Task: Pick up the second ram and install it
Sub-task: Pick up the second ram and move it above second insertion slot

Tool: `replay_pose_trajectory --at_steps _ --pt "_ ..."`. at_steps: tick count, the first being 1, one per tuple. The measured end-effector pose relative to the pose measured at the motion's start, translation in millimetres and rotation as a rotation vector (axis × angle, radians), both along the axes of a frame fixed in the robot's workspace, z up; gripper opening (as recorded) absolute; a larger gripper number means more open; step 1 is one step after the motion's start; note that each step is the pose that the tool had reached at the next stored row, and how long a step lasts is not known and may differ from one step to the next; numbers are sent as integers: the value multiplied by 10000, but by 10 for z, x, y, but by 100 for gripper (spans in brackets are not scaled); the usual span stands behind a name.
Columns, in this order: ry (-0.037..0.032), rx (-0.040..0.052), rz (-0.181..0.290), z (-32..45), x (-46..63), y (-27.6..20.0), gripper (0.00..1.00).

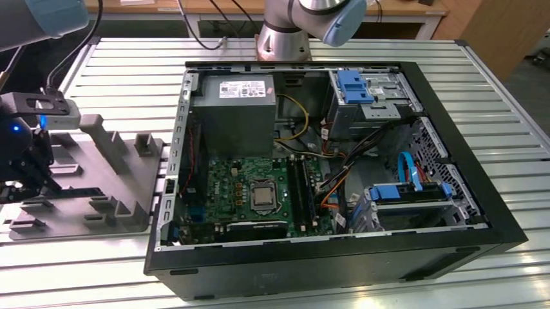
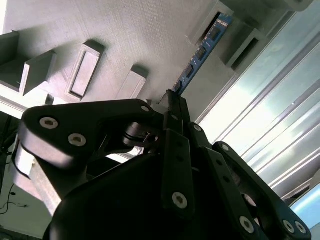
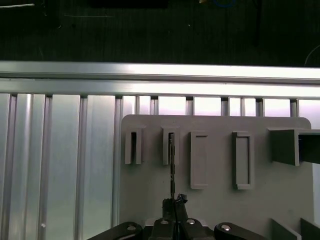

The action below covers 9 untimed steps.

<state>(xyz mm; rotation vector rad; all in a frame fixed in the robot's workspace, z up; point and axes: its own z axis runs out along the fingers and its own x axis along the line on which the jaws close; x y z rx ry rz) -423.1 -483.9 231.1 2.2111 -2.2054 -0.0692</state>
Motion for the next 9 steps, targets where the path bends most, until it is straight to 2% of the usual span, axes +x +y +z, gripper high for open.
replay_pose_trajectory --at_steps 9 --pt "-1 1 -2 99 0 0 11"
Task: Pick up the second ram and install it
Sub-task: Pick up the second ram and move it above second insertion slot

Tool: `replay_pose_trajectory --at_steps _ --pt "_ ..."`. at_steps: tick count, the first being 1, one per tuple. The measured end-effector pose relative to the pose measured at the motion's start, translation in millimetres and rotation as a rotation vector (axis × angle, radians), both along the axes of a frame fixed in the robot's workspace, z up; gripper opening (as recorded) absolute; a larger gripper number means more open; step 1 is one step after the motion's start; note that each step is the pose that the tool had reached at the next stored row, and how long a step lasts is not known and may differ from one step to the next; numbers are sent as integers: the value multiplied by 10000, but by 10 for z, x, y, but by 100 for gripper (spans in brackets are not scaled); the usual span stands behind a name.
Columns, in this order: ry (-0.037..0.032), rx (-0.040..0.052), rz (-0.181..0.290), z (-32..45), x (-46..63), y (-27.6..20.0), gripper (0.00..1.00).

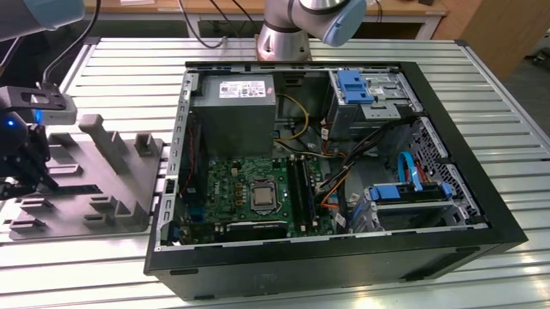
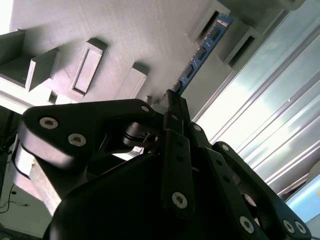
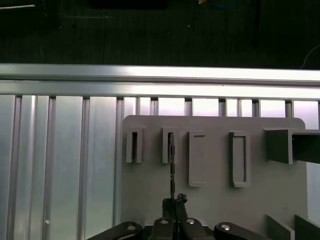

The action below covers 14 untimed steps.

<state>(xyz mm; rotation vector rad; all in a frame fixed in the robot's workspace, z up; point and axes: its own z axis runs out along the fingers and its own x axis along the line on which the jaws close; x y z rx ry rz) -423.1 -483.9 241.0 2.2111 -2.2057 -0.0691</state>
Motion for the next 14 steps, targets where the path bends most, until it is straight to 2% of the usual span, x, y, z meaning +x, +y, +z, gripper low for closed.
replay_pose_trajectory --at_steps 14 --pt "0 0 -6 274 0 0 11"
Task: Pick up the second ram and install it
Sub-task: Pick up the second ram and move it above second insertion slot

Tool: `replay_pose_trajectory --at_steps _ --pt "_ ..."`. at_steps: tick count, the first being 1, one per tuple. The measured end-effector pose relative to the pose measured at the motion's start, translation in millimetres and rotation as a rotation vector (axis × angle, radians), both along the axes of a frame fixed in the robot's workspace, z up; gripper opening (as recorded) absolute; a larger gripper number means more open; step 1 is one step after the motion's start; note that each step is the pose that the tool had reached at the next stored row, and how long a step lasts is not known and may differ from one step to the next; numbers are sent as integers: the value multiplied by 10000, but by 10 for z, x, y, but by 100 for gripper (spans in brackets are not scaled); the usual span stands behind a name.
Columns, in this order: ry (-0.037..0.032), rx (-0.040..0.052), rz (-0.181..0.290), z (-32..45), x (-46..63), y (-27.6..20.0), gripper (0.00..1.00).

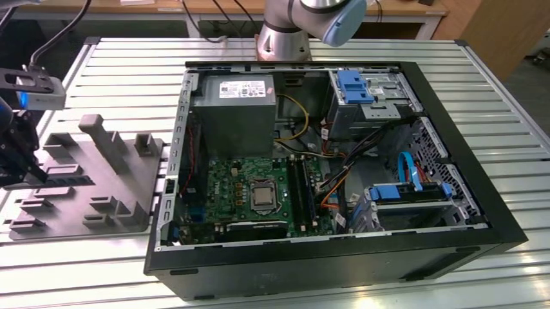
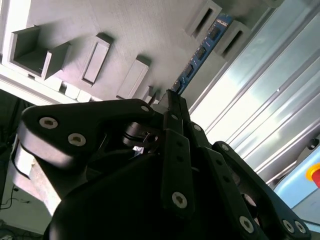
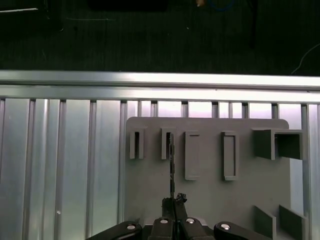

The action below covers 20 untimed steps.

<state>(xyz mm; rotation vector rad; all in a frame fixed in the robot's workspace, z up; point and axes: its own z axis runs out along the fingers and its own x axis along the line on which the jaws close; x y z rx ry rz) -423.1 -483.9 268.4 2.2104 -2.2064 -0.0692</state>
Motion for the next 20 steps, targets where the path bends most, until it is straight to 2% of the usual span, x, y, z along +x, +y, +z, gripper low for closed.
replay_pose_trajectory --at_steps 20 --pt "1 0 0 427 0 1 11"
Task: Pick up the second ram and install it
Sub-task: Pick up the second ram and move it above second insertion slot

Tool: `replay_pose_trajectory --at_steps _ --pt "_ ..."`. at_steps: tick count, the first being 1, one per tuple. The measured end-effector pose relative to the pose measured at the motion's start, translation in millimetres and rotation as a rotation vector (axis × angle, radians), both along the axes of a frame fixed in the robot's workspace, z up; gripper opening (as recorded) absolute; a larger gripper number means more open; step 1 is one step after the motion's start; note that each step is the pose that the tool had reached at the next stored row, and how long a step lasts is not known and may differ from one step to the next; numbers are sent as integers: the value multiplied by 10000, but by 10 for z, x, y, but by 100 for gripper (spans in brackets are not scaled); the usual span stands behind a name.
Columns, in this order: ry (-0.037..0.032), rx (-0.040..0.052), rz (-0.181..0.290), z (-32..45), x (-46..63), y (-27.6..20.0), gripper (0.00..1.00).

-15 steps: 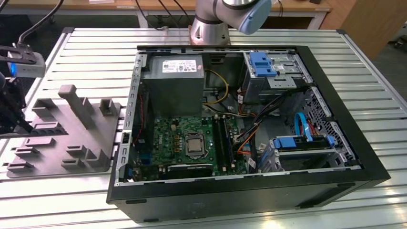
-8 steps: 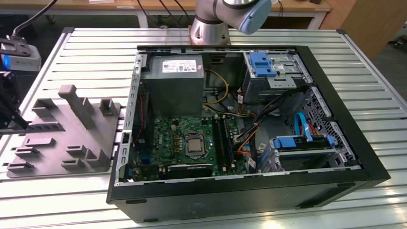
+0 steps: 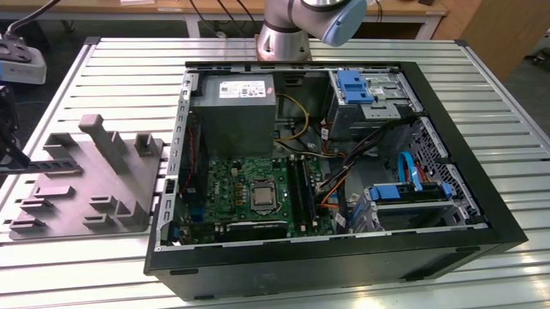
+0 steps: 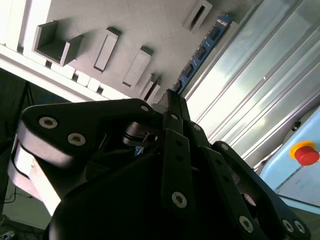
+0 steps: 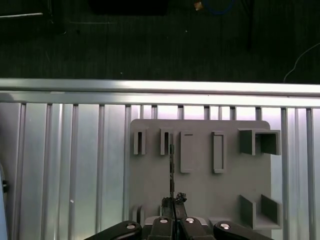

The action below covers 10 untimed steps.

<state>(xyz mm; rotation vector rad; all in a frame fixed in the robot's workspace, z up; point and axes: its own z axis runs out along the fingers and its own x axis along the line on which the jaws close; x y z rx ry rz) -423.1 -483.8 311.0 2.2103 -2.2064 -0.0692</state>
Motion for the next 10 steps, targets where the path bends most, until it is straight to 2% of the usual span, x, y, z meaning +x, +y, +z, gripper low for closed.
replay_pose_trajectory --at_steps 6,10 --pt "-1 1 0 139 0 0 11" --pt "-1 0 0 200 0 0 11"
